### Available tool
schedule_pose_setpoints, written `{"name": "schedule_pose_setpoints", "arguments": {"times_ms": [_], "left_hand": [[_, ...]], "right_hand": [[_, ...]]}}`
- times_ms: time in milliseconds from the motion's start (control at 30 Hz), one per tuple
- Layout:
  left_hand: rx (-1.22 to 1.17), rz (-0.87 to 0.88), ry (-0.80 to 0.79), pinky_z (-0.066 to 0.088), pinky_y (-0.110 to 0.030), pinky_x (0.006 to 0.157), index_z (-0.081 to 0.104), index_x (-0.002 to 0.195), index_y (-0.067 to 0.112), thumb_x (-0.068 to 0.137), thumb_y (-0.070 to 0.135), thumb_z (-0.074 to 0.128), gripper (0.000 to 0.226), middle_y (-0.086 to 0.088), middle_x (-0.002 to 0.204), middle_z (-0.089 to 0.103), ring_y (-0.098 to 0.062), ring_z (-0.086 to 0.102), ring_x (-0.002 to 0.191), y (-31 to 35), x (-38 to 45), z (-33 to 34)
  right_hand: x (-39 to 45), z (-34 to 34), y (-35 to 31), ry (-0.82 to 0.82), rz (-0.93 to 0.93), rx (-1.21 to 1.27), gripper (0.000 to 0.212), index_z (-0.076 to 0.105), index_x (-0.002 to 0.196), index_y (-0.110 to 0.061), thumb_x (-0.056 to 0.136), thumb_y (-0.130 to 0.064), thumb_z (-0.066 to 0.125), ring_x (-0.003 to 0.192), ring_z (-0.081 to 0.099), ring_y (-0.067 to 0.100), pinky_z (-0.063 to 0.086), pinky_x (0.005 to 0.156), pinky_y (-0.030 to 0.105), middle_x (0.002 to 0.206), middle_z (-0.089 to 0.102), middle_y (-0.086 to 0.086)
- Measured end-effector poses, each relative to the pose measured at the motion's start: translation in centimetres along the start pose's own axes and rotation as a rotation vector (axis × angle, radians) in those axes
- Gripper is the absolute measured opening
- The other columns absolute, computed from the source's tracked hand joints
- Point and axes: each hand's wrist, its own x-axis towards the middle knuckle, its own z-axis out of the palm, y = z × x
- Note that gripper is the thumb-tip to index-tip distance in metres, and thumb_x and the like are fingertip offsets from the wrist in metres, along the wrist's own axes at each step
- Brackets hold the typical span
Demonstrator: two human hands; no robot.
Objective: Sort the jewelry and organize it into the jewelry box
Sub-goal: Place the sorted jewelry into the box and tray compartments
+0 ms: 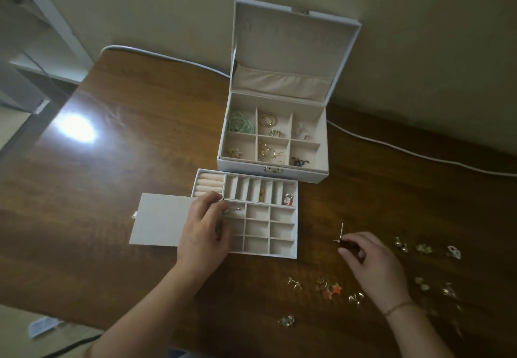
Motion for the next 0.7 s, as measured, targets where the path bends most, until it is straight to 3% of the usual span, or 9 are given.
{"name": "schedule_pose_setpoints", "arguments": {"times_ms": [67,233,367,533,700], "left_hand": [[-0.003,-0.011,0.0,0.042,-0.029,0.098,0.067,0.112,0.005,0.079,-0.004,0.07,0.034,-0.011,0.126,0.055,-0.022,0.047,0.12,0.0,0.0,0.0],[-0.036,-0.012,0.004,0.042,-0.025,0.098,0.065,0.114,0.006,0.081,-0.003,0.067,0.034,-0.009,0.126,0.056,-0.022,0.05,0.12,0.0,0.0,-0.1],[-0.122,-0.06,0.014,0.032,-0.014,0.1,0.052,0.126,0.015,0.084,0.006,0.061,0.044,-0.005,0.134,0.048,-0.008,0.04,0.125,0.2,-0.1,-0.5],[-0.177,-0.052,0.066,0.037,-0.022,0.102,0.04,0.129,0.021,0.083,0.001,0.062,0.054,-0.004,0.134,0.045,-0.004,0.037,0.124,0.2,-0.1,-0.6],[-0.166,-0.051,0.069,0.04,-0.025,0.102,0.042,0.129,0.019,0.082,-0.005,0.064,0.058,-0.003,0.133,0.046,-0.001,0.038,0.121,0.0,0.0,-0.4]], "right_hand": [[0.4,0.1,-0.5,0.04,-0.013,-0.024,0.025,0.066,0.111,-0.03,0.087,-0.035,0.067,0.075,0.051,0.0,0.036,0.057,0.012,0.096,0.052,-0.021],[1.2,1.1,-1.0,0.107,-0.097,-0.031,0.015,0.072,0.101,-0.022,0.087,-0.025,0.069,0.081,0.057,0.005,0.043,0.064,0.015,0.097,0.064,-0.012],[1.3,1.0,-3.3,0.238,-0.11,0.069,0.012,0.073,0.097,-0.02,0.086,-0.022,0.068,0.086,0.063,0.011,0.049,0.071,0.021,0.091,0.064,-0.012],[2.8,2.0,-9.2,0.269,-0.348,0.144,0.01,0.072,0.095,-0.018,0.086,-0.018,0.067,0.086,0.059,0.007,0.046,0.072,0.017,0.09,0.066,-0.01],[4.9,1.9,-9.7,0.258,-0.161,0.36,0.016,0.068,0.102,-0.018,0.092,-0.01,0.059,0.093,0.059,0.008,0.054,0.082,0.027,0.098,0.063,-0.008]]}}
